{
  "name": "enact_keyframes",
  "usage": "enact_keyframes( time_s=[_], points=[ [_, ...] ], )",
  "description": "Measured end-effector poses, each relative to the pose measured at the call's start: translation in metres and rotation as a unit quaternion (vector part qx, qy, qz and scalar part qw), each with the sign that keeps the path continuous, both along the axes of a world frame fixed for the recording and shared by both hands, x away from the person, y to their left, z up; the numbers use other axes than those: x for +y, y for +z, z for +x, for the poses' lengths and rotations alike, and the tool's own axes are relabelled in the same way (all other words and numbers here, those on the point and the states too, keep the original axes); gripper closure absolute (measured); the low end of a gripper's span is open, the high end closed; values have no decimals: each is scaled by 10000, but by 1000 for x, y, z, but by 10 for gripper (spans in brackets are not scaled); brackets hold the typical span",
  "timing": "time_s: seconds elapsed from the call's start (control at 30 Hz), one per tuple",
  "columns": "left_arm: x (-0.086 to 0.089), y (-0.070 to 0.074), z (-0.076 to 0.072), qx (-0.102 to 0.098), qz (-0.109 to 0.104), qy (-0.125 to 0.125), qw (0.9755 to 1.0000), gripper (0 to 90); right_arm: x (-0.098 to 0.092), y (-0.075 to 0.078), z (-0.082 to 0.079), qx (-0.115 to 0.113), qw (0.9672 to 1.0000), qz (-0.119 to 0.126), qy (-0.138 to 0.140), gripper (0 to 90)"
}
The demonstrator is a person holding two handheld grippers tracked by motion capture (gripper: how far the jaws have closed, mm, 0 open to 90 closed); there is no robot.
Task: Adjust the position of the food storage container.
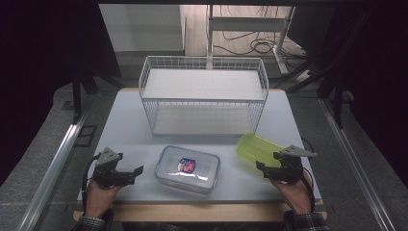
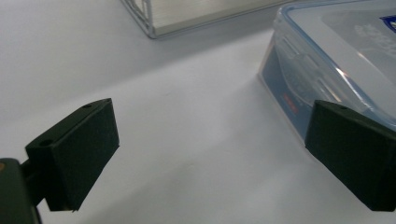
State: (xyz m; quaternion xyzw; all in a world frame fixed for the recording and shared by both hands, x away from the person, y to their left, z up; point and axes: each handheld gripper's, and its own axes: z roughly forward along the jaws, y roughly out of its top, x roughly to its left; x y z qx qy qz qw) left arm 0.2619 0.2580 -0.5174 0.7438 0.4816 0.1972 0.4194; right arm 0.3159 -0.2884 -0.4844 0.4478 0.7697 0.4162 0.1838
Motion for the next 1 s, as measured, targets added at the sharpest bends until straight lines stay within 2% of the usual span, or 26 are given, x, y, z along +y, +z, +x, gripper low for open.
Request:
enact_keyframes(
  time_s=[0.1,0.23,0.37,0.5,0.57,0.6,0.63,0.67,0.7,0.73,0.77,0.8,0.83,0.87,0.97,1.0],
  points=[
    [2,-2,0,7,100,139,9999,31,1,0,0,27,10000,-36,9,223],
    [3,-2,0,4,73,172,9998,28,4,0,0,-6,9998,-182,10,254],
    [4,-3,0,-8,42,171,9998,27,4,3,-1,-68,9999,-154,11,275],
    [5,-3,-1,-124,18,184,9998,27,4,3,0,7,9998,-178,99,297],
    [5,-3,-2,-189,18,192,9996,26,6,5,2,96,9997,-184,162,388],
    [6,-3,-2,-214,7,193,9996,26,6,5,2,96,9997,-184,162,388],
    [6,-3,-2,-218,-2,179,9996,26,8,8,3,142,9993,-114,314,490],
    [6,-3,-3,-219,-2,178,9996,26,8,8,3,142,9993,-114,314,490],
    [6,-3,-2,-218,2,177,9996,26,11,11,6,173,9988,-72,450,594],
    [6,-4,-2,-210,3,172,9996,26,11,11,6,173,9988,-72,450,594],
    [6,-4,-2,-202,13,173,9996,26,17,13,9,183,9981,-152,563,701],
    [6,-4,-2,-197,38,175,9996,26,17,13,9,183,9981,-152,563,701],
    [5,-4,-2,-200,56,181,9996,26,25,15,13,190,9968,-322,713,782],
    [5,-4,-2,-206,70,175,9996,26,29,15,15,190,9962,-388,754,817],
    [4,-4,-2,-205,139,155,9996,27,37,15,20,242,9949,-378,902,855],
    [3,-4,-2,-208,156,146,9996,28,45,16,25,237,9937,-473,985,888]
  ],
)
